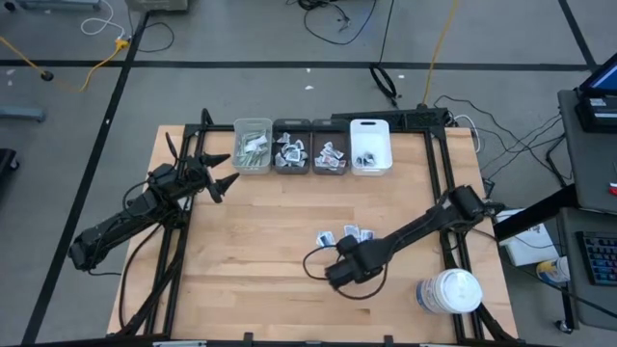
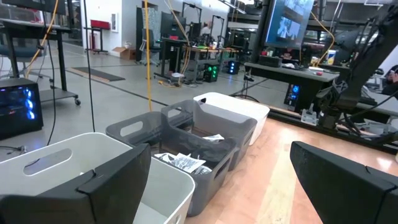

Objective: Pick & Place First Aid Supplies
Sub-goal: Put the alcohol pad into the white bin

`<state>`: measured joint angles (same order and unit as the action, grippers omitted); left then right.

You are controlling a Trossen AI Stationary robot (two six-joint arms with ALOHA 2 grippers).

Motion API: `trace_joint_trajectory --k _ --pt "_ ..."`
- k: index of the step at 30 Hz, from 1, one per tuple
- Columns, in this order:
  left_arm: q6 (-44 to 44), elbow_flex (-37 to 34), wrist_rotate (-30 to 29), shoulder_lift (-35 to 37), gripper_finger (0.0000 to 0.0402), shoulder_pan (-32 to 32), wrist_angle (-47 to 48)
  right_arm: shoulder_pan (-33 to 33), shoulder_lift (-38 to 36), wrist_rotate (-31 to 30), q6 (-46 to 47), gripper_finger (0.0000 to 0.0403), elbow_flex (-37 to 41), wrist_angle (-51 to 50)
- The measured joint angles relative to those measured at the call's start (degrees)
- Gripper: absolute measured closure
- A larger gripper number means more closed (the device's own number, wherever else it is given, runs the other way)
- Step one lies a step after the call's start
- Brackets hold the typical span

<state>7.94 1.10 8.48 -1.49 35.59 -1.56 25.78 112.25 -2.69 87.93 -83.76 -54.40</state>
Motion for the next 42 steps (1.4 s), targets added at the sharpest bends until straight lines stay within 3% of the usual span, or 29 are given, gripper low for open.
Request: trace_joint_trajectory --k 11,15,24,28,33,42 --pt "0.00 0.00 -0.01 -0.01 0.0009 -0.01 0.00 -0.59 1.67 2.83 0.78 0.0194 5.19 5.49" --pt "0.00 0.00 -0.01 -0.01 0.0009 0.00 -0.02 -0.19 1.72 2.76 0.93 0.0239 5.24 5.76" --pt "0.00 0.00 -0.01 0.01 0.0009 -0.02 0.00 -0.17 1.65 4.25 -1.00 0.0389 5.30 6.22" --pt "0.00 0.00 -0.01 -0.01 0.0009 0.00 -0.01 0.09 0.36 4.40 -4.60 0.0392 5.54 5.42" --pt "0.00 0.00 0.00 -0.01 0.0009 -0.01 -0.01 -1.36 -5.15 5.42 -12.24 0.0399 5.66 1.51" --pt "0.00 0.00 -0.01 0.01 0.0009 0.00 -0.02 -8.73 -15.19 11.79 -41.85 0.0400 5.50 -5.83"
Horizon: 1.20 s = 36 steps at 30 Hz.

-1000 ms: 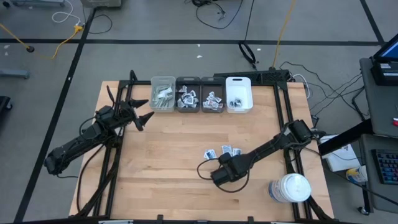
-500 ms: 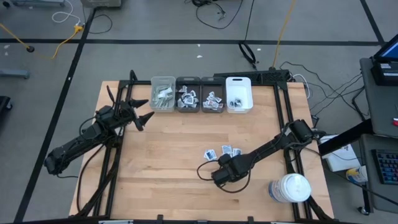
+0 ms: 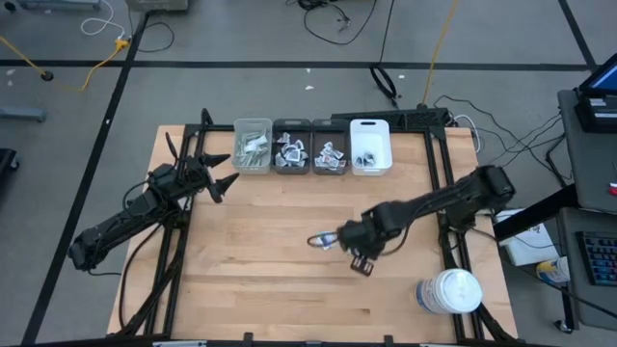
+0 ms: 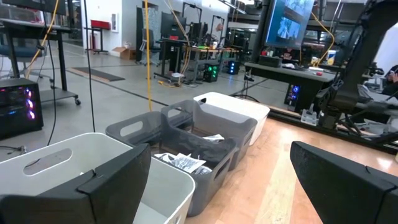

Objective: Pick & Place First Aid Supplies
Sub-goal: Put the alcohol pad into the white bin

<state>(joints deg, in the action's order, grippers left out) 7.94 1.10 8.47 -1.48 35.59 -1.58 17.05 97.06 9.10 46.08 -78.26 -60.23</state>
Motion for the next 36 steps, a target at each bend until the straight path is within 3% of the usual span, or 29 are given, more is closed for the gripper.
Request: trace_joint_trajectory --k 11,17,21,28,36 --pt "0.00 0.00 0.02 -0.01 0.0009 -0.02 0.00 -13.01 -5.59 1.57 -28.19 0.0402 -2.00 -13.66" --pt "0.00 0.00 0.00 -0.01 0.0009 0.00 0.00 -22.47 -5.51 1.30 -38.86 0.0402 -2.87 -14.33" --pt "0.00 0.00 0.02 0.00 0.0009 0.00 0.02 -30.79 -4.57 0.97 -44.18 0.0402 -2.89 -14.23" --pt "0.00 0.00 0.00 -0.02 0.0009 0.00 0.01 -43.22 -0.63 -4.84 -51.68 0.0402 -3.13 -13.13" --pt "0.00 0.00 0.00 -0.02 0.0009 0.00 0.02 -52.55 6.10 -4.98 -54.30 0.0403 -11.81 -13.53"
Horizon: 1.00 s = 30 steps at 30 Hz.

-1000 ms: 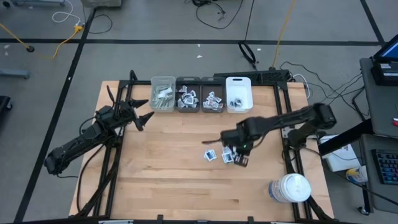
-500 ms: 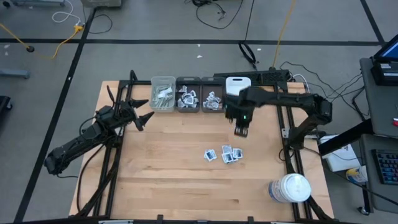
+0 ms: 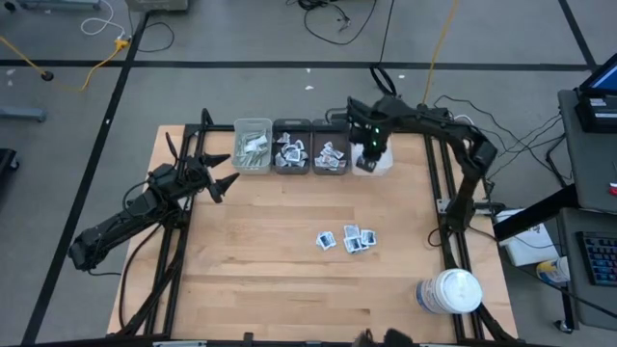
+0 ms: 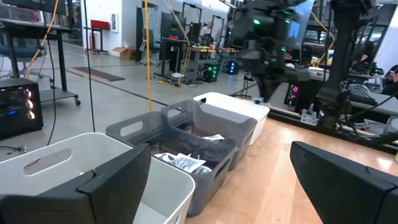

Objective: Pick & Place First Aid Supplies
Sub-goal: Put the alcohol pad into the white bin

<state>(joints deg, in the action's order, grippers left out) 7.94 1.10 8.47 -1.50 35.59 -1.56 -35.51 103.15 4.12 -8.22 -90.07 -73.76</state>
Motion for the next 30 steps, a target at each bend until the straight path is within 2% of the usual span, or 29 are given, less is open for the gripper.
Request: trace_joint_trajectory --k 3,8,11,18,26,30 --pt "0.00 0.00 0.00 0.00 0.0009 0.00 0.00 -2.60 2.77 -0.33 -1.78 0.0403 -3.94 0.10" --pt "0.00 0.00 0.00 0.02 0.0009 -0.02 0.00 -6.08 7.27 -5.30 -1.97 0.0403 -9.88 -0.57" --pt "0.00 0.00 0.00 0.00 0.0009 0.00 0.00 -7.11 9.20 -5.79 0.56 0.0403 -11.68 -0.57" --pt "0.00 0.00 0.02 0.00 0.0009 0.00 0.00 -6.55 12.68 -5.63 11.64 0.0402 -9.20 1.43" --pt "0.00 0.00 0.00 0.01 0.0009 0.00 0.00 -5.60 13.09 -7.12 12.08 0.0393 -5.15 7.00" --pt "0.00 0.00 0.00 0.01 0.0009 -0.02 0.00 -5.62 12.99 -6.97 12.05 0.0362 -5.15 6.43"
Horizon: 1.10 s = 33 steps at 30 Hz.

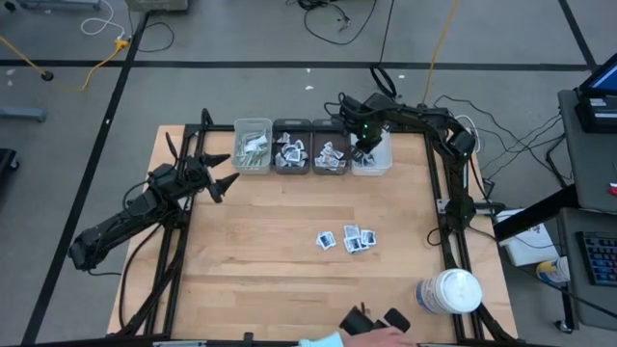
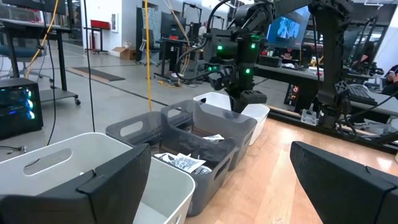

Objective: Pick & Place First Aid Supplies
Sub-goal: Put the alcohol pad into the white bin

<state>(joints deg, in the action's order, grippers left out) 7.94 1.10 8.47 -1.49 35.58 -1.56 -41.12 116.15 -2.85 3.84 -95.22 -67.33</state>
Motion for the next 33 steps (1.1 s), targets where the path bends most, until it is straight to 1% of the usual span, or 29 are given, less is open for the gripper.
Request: trace_joint_trajectory --k 7,10,12,15,22,29,33 --pt "0.00 0.00 0.00 0.01 0.0009 0.02 0.00 0.00 0.04 -0.10 0.02 0.0258 0.00 0.90" --pt "0.00 0.00 0.00 0.00 0.0009 0.02 0.00 0.11 0.04 -0.05 0.02 0.0225 0.00 1.91" --pt "0.00 0.00 0.01 0.01 0.0009 0.01 0.00 0.13 -0.36 -0.03 0.45 0.0212 0.00 2.25" --pt "0.00 0.00 0.01 0.01 0.0009 0.01 0.00 0.13 -1.81 -1.37 3.71 0.0205 0.00 2.47" --pt "0.00 0.00 0.00 0.00 0.0009 0.01 0.00 1.20 -6.93 -1.56 12.77 0.0210 -0.02 0.29" --pt "0.00 0.00 0.00 0.01 0.0009 0.02 0.00 5.69 -13.59 -1.47 15.08 0.0209 0.00 -3.14" --pt "0.00 0.00 0.00 0.00 0.0009 0.02 0.00 8.56 -16.20 -1.52 17.37 0.0211 0.00 -3.99"
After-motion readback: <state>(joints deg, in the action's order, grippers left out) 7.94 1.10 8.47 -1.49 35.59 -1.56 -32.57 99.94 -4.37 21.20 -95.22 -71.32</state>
